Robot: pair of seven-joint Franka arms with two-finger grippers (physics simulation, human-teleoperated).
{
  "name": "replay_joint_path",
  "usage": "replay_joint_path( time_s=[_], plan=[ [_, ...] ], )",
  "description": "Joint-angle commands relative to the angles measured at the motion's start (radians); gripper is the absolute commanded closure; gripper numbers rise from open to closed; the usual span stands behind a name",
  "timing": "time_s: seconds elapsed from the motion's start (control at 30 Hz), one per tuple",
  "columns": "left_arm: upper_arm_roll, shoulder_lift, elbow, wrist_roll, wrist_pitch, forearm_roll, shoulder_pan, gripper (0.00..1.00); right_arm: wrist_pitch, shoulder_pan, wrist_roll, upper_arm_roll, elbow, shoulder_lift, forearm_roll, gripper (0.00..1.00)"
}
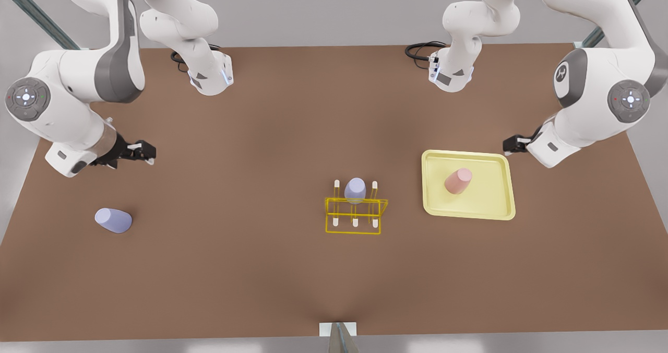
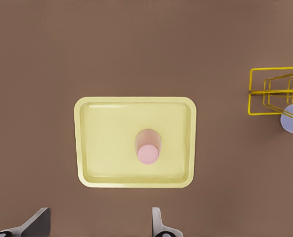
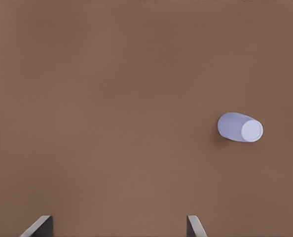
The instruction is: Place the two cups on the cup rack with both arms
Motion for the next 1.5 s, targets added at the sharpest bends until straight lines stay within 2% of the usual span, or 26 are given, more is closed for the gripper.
replay_joint_path(
  time_s=[0.0, 0.07, 0.1, 0.13, 0.2, 0.23, 0.3, 0.4, 0.57, 0.9, 1.07, 1.43, 1.47],
  plan=[
    [0.001, 0.000, 0.001, 0.041, 0.057, -0.003, -0.001, 0.00, 0.072, 0.000, -0.054, -0.001, -0.007, -0.004, -0.002, 0.00],
    [0.001, 0.010, -0.051, 0.039, 0.056, -0.003, -0.011, 0.00, 0.075, 0.001, -0.058, 0.001, -0.001, 0.016, -0.023, 0.00],
    [0.001, 0.013, -0.135, 0.039, 0.137, -0.003, -0.014, 0.00, 0.083, 0.000, -0.069, 0.003, 0.000, 0.059, -0.069, 0.00],
    [-0.001, 0.014, -0.268, 0.041, 0.301, -0.001, -0.022, 0.00, 0.155, -0.008, -0.077, 0.001, 0.031, 0.149, -0.081, 0.00],
    [-0.001, 0.031, -0.425, 0.041, 0.579, 0.000, -0.022, 0.00, 0.161, -0.091, -0.089, 0.003, 0.158, 0.343, -0.065, 0.00],
    [-0.001, 0.051, -0.442, 0.041, 0.629, 0.000, -0.031, 0.00, 0.193, -0.140, -0.089, 0.001, 0.204, 0.425, -0.025, 0.00],
    [-0.001, 0.063, -0.503, 0.041, 0.727, -0.001, -0.039, 0.00, 0.285, -0.210, -0.089, 0.003, 0.217, 0.496, 0.029, 0.00],
    [-0.001, 0.074, -0.513, 0.041, 0.747, -0.001, -0.048, 0.00, 0.326, -0.273, -0.113, 0.004, 0.205, 0.514, 0.101, 0.00],
    [-0.001, 0.086, -0.612, 0.041, 0.794, -0.001, -0.050, 0.00, 0.380, -0.350, -0.385, 0.003, 0.166, 0.521, 0.141, 0.00],
    [-0.001, 0.151, -0.642, 0.041, 0.825, 0.000, -0.070, 0.00, 0.434, -0.385, -0.402, -0.022, 0.142, 0.567, 0.073, 0.00],
    [0.002, 0.181, -0.652, 0.039, 0.827, 0.000, -0.065, 0.00, 0.623, -0.407, -0.453, -0.016, -0.018, 0.515, 0.089, 0.00],
    [0.002, 0.203, -0.701, 0.038, 0.920, -0.001, -0.065, 0.00, 0.620, -0.417, -0.465, -0.022, -0.056, 0.553, 0.077, 0.00],
    [0.002, 0.207, -0.701, 0.038, 0.922, -0.003, -0.065, 0.05, 0.621, -0.417, -0.465, -0.022, -0.056, 0.557, 0.077, 0.00]
  ],
)
